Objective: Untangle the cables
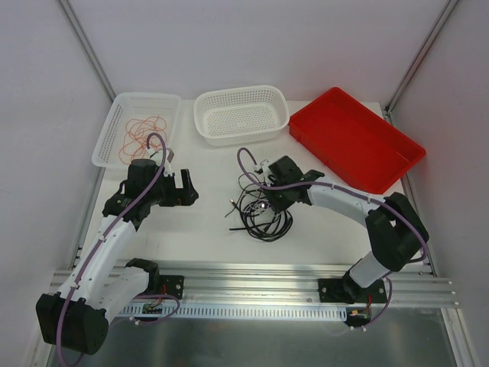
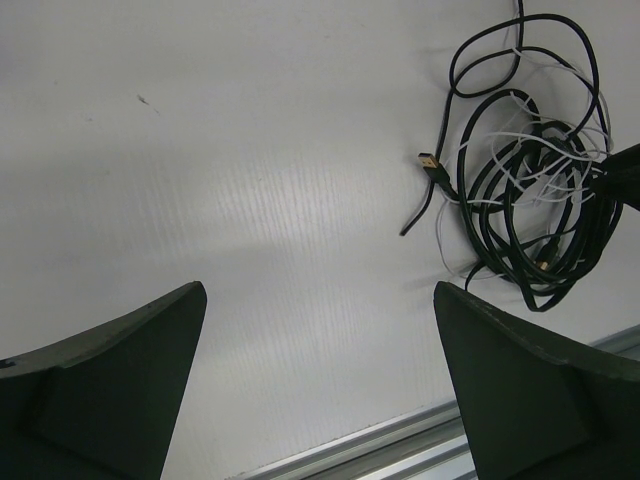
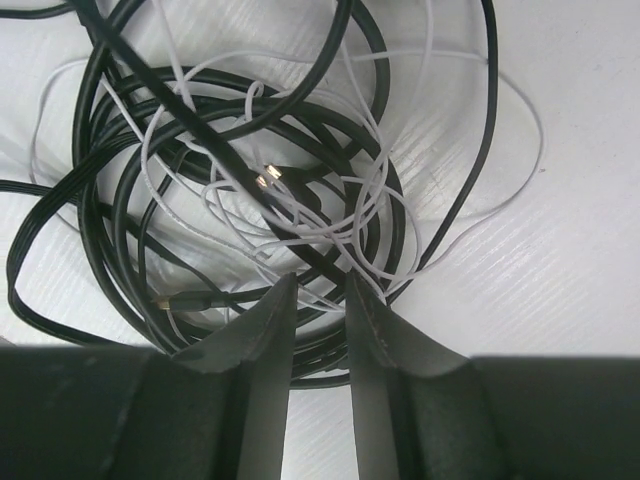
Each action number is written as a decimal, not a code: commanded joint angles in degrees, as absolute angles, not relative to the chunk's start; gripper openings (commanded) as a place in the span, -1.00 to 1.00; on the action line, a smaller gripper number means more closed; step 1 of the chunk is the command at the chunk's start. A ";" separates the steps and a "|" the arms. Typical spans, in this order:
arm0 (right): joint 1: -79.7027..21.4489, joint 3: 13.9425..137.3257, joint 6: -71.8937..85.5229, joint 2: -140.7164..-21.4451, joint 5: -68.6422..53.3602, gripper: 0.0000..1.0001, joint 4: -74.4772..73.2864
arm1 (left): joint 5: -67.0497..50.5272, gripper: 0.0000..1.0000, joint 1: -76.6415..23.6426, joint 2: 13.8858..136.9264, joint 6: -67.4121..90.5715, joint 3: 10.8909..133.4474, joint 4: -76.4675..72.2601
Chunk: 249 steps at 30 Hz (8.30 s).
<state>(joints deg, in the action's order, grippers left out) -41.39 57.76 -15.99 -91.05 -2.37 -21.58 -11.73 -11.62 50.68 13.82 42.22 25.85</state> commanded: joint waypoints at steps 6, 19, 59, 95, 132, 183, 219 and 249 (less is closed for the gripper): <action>-41.48 60.03 -17.75 -83.59 -4.83 -0.42 -23.29 | -13.97 0.98 -11.60 50.98 12.48 42.19 24.61; -41.84 60.03 -19.42 -89.38 -8.44 -0.43 -23.12 | -14.06 0.98 -11.60 51.15 12.39 42.10 24.52; -45.35 94.13 -17.84 -60.92 3.42 -0.99 -29.80 | -15.21 0.99 -11.60 52.12 12.30 42.19 24.61; -7.13 102.94 -16.00 -71.63 16.61 -0.99 -14.96 | -16.17 0.98 -11.60 52.65 12.30 42.10 24.61; 2.64 92.82 -0.88 -106.89 -1.41 0.14 -14.50 | -18.37 0.98 -11.60 56.34 11.86 42.36 24.61; -47.20 50.80 8.53 -86.84 9.49 -0.60 -13.18 | -15.56 0.98 -11.51 54.58 11.16 42.19 25.22; -49.04 106.47 -12.04 -71.90 8.17 -0.99 -25.14 | -15.73 0.98 -11.51 53.97 11.08 42.36 25.22; -40.87 52.90 12.57 -74.88 21.88 -0.27 -31.28 | -17.22 0.98 -11.51 53.88 11.34 42.01 25.22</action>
<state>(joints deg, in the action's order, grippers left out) -40.95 48.21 12.88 -74.46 20.78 -30.68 -15.99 -11.62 54.24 12.47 42.22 25.82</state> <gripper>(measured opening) 0.274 0.992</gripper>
